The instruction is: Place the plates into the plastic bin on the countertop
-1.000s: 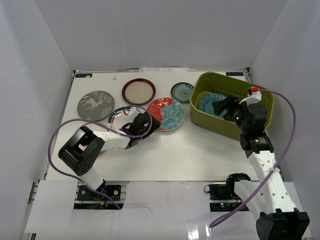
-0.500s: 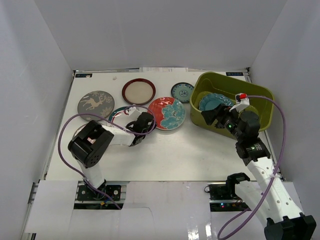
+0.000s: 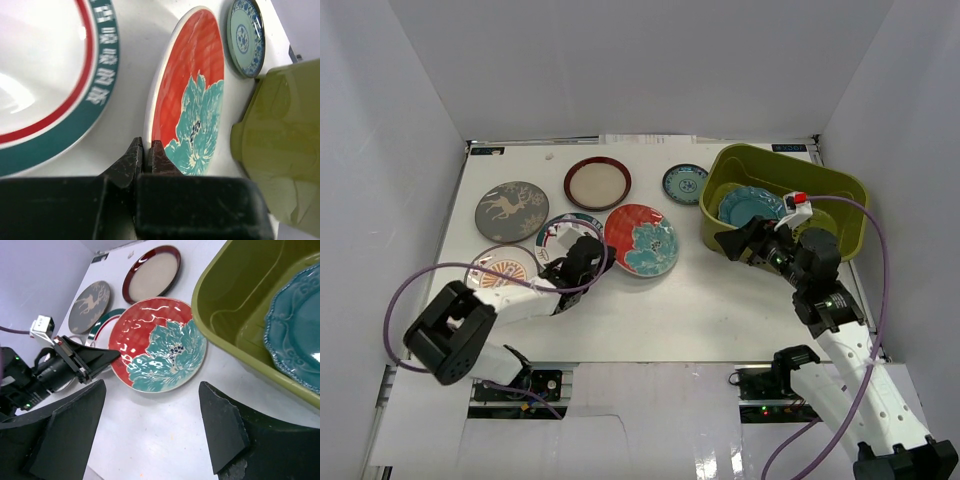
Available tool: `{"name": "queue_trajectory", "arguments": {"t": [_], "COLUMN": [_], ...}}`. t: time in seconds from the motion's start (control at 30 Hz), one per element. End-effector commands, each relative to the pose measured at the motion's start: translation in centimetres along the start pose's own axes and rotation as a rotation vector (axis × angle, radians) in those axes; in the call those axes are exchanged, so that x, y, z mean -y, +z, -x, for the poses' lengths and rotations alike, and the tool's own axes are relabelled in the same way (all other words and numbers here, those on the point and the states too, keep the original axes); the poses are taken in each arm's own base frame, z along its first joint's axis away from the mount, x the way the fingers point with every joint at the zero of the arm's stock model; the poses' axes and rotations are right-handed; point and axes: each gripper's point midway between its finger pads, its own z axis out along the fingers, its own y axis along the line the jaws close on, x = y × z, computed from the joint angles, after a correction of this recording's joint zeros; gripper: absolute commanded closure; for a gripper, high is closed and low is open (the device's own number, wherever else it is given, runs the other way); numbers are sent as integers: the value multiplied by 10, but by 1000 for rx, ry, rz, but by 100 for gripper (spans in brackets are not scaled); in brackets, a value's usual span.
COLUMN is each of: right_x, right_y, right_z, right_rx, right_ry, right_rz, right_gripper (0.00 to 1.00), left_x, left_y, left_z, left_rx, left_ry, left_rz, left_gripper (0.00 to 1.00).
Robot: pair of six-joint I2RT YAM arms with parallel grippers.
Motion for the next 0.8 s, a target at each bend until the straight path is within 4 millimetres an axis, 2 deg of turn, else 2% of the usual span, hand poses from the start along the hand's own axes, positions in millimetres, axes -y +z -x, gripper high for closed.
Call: {"name": "queue_trajectory", "arguments": {"t": [0.0, 0.03, 0.1, 0.13, 0.2, 0.23, 0.27, 0.33, 0.43, 0.47, 0.53, 0.6, 0.73, 0.77], "right_x": [-19, -24, -28, -34, -37, -46, -50, -61, -68, -68, -66, -64, -69, -69], "right_y": [-3, -2, 1, 2, 7, 7, 8, 10, 15, 16, 18, 21, 23, 24], "right_z": [-4, -11, -19, -26, -39, -47, -53, -69, -77, -79, -81, -82, -87, -90], "right_rx": [-54, -88, -131, -153, -202, -227, -246, -294, -291, -294, -296, -286, -306, -320], "right_ry": [-17, -16, -14, -20, -20, -32, -36, -48, -64, -64, -59, -45, -27, -20], "right_rz": [81, 109, 132, 154, 168, 202, 214, 253, 260, 256, 247, 237, 267, 270], "right_gripper": [19, 16, 12, 8, 5, 2, 2, 3, 6, 6, 6, 6, 5, 4], "left_x": [22, 30, 35, 48, 50, 53, 59, 65, 81, 81, 93, 91, 108, 109], "left_y": [-33, -48, -64, -82, -98, -106, -121, -137, -169, -175, -197, -204, -240, -244], "left_z": [29, 40, 48, 60, 63, 68, 72, 74, 76, 74, 79, 74, 69, 68], "left_rx": [61, 78, 84, 95, 84, 85, 76, 55, 8, -15, -34, -72, -135, -145], "left_ry": [14, 6, -2, -26, -29, -32, -34, -41, -44, -36, -39, -26, -21, -20], "left_rz": [-100, -148, -186, -255, -294, -318, -363, -413, -525, -531, -609, -612, -779, -793], "left_gripper": [100, 100, 100, 100, 100, 100, 100, 100, 100, 100, 100, 100, 100, 100]}}
